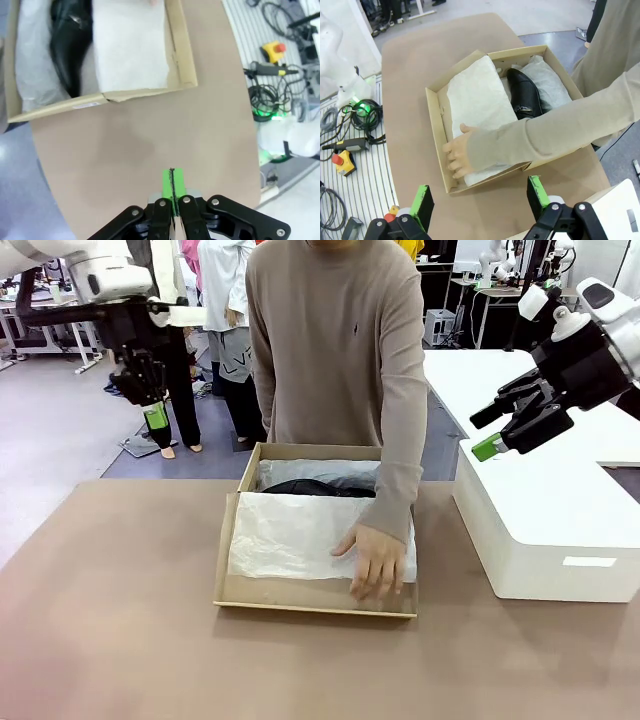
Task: Pack the shoes into the box.
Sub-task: Close the Shoes Box.
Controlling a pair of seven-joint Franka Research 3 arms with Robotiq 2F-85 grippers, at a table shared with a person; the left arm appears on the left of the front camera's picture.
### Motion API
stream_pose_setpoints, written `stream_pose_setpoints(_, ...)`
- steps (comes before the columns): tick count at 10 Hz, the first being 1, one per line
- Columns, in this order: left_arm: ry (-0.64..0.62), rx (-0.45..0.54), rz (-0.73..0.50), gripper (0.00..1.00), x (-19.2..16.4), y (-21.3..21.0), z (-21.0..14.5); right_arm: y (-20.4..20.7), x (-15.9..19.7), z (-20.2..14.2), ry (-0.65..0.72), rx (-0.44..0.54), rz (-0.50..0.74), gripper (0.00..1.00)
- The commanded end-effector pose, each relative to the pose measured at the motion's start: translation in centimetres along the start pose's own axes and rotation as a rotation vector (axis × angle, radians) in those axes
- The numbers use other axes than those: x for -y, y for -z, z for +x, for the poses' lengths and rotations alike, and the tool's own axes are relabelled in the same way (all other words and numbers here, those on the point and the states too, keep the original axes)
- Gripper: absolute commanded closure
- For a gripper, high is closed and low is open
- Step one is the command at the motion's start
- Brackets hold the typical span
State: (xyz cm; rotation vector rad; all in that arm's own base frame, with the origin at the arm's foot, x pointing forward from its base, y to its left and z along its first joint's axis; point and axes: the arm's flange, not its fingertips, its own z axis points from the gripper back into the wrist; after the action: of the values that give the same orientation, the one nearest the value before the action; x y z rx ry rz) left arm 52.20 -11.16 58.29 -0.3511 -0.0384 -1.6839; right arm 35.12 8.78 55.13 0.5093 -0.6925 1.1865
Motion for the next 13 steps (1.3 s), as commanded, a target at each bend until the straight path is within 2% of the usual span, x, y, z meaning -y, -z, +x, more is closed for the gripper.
stream_pose_setpoints(1,0.04,0.013,-0.027,1.0,-0.1,-0.6,-1.5,0.2,0.2,0.1,-0.021,0.034,0.011,0.0)
stream_pose_setpoints(3,-0.027,0.033,0.008,1.0,-0.4,-0.6,-2.3,0.2,0.2,0.1,-0.021,0.034,0.011,0.0)
stream_pose_setpoints(4,-0.147,0.036,0.002,1.0,-0.5,-0.8,-2.5,0.2,0.2,0.1,-0.021,0.034,0.011,0.0)
stream_pose_setpoints(5,0.007,0.008,-0.013,1.0,-0.2,-0.1,-2.2,0.2,0.2,0.1,-0.021,0.034,0.011,0.0)
stream_pose_setpoints(13,0.007,0.008,-0.013,1.0,-0.2,-0.1,-2.2,0.2,0.2,0.1,-0.021,0.034,0.011,0.0)
